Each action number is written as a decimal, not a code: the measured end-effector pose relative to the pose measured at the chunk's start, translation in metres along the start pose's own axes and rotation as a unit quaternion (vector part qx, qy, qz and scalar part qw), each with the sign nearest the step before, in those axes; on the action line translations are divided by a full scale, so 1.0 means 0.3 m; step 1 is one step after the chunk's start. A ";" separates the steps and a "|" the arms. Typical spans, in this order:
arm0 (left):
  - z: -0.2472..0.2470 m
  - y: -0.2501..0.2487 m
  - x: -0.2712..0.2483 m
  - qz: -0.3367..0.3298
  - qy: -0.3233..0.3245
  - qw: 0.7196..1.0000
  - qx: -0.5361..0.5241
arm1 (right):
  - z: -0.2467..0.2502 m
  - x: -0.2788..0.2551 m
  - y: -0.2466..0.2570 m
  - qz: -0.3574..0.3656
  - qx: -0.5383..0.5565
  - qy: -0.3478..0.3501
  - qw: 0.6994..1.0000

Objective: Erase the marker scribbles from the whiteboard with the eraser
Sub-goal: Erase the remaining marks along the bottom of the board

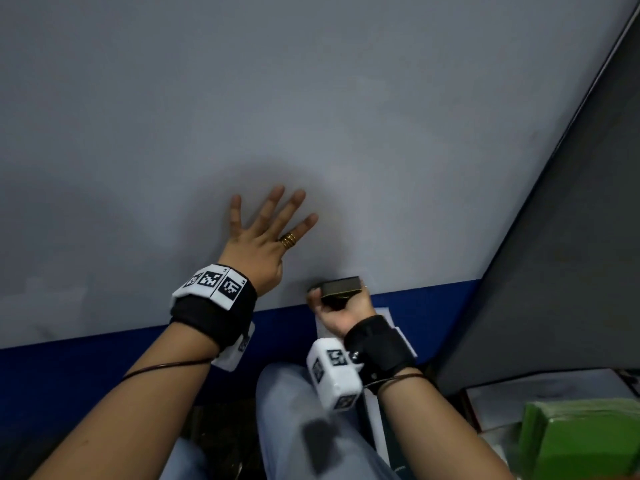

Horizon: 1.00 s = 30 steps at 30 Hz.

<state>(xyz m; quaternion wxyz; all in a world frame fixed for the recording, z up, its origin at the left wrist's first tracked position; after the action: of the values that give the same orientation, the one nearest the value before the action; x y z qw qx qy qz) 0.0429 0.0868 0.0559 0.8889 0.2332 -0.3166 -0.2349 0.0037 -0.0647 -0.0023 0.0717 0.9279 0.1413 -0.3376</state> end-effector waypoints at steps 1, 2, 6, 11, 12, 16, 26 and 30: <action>0.001 -0.001 0.000 0.001 -0.002 1.000 -0.004 | 0.018 0.010 0.056 0.002 0.019 -0.006 1.000; 0.003 -0.002 -0.002 0.004 -0.004 1.000 -0.008 | 0.037 0.016 0.121 0.005 0.033 -0.011 0.999; 0.012 -0.019 -0.003 0.016 0.006 1.000 -0.017 | 0.093 -0.009 0.324 -0.026 0.048 -0.033 0.998; 0.022 -0.025 0.002 0.018 0.042 0.999 -0.018 | 0.086 0.057 0.215 -0.031 0.047 -0.048 0.997; 0.025 -0.024 0.000 0.017 0.047 0.999 -0.020 | 0.081 0.072 0.169 -0.037 0.048 -0.050 0.997; 0.043 -0.020 -0.001 0.021 0.081 0.996 -0.036 | 0.048 0.064 0.082 -0.063 0.056 -0.031 0.996; 0.052 -0.018 0.005 0.015 0.100 0.993 -0.060 | 0.015 -0.046 0.205 -0.051 0.069 -0.011 0.996; 0.077 -0.011 0.013 0.008 0.161 0.985 -0.063 | 0.008 0.035 0.074 -0.114 0.066 -0.037 0.991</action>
<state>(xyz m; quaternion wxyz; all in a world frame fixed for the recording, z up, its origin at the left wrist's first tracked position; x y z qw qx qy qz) 0.0291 0.0759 0.0717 0.9430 0.2086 -0.1562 -0.2069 0.0168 -0.0840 -0.0100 -0.0230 0.8953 0.2206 -0.3864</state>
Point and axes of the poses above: each hand's wrist, its own x-axis towards the middle knuckle, its own z-axis out of the back of the hand, y = z × x, the point moved 1 cm from there along x, towards the middle knuckle, and after that the axes turned 8 degrees about x, right-handed, at the moved point
